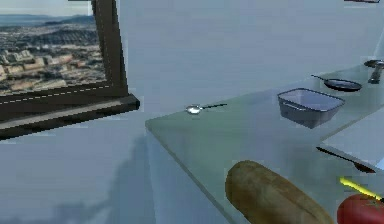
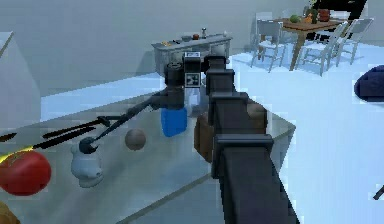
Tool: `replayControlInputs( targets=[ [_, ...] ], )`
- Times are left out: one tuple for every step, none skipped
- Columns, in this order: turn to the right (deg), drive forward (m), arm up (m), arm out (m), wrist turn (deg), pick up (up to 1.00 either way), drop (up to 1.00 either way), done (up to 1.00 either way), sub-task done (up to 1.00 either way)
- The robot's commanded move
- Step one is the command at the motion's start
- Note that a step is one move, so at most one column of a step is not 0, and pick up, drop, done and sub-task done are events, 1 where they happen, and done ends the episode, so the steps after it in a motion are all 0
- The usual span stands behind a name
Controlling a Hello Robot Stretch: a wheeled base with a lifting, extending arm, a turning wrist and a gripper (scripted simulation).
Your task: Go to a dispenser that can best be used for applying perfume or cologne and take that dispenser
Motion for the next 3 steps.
replayControlInputs(
  targets=[
    [0.0,0.00,0.00,0.00,45.0,0.00,0.00,0.00,0.00],
    [0.0,0.00,0.00,0.00,24.0,0.00,0.00,0.00,0.00],
    [0.0,0.00,0.00,0.00,0.0,1.00,0.00,0.00,0.00]
  ],
)
